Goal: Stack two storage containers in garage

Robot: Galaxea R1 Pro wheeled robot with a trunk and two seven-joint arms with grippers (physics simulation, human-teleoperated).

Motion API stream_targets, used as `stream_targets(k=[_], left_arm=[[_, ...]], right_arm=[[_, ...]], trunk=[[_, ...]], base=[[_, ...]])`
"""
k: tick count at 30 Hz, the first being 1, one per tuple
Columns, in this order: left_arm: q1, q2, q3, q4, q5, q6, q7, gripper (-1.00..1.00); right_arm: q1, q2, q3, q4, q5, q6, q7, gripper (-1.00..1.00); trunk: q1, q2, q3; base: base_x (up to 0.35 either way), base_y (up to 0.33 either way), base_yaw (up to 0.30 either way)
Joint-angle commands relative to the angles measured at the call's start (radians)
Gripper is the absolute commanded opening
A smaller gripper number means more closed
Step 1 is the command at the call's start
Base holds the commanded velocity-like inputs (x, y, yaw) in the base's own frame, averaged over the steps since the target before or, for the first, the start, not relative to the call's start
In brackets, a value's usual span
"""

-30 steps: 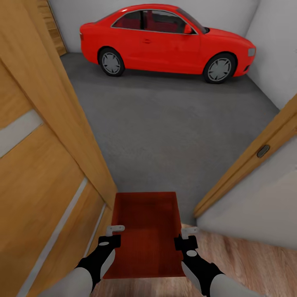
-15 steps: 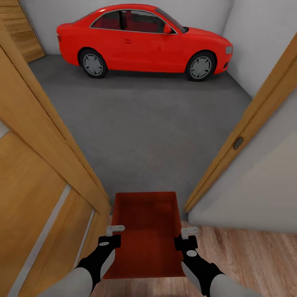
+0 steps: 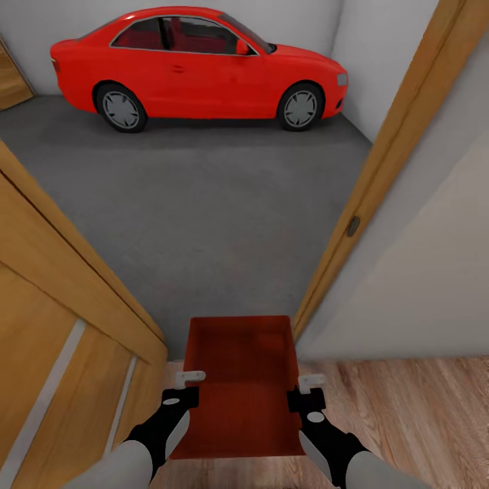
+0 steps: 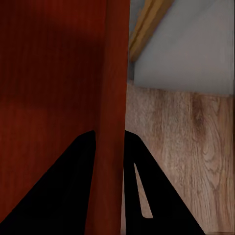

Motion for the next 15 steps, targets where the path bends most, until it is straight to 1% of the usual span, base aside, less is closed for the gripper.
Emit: stream_targets(k=[1, 5, 8, 15], left_arm=[[0.001, 0.001, -0.013, -0.005, -0.022, 0.008, 0.011, -1.00], [0.001, 0.001, -0.013, -0.005, -0.022, 0.008, 0.011, -1.00], [0.001, 0.001, -0.013, -0.005, -0.022, 0.011, 0.011, -1.00], [0.001, 0.001, -0.013, -0.005, -0.020, 0.018, 0.010, -1.00]], right_arm=[[-0.002, 0.000, -0.019, 0.004, -0.022, -0.008, -0.021, -1.00], [-0.002, 0.000, -0.019, 0.004, -0.022, -0.008, -0.021, -1.00], [-0.002, 0.000, -0.019, 0.004, -0.022, -0.008, -0.021, -1.00], [-0.002, 0.000, -0.019, 0.004, -0.022, -0.008, -0.021, -1.00]], trunk=[[0.000, -0.002, -0.001], [0.000, -0.002, -0.001], [0.000, -0.002, -0.001], [0.000, -0.002, -0.001]], base=[[0.000, 0.000, -0.238], [0.000, 0.000, -0.237], [0.005, 0.058, -0.130], [0.083, 0.273, -0.015]])
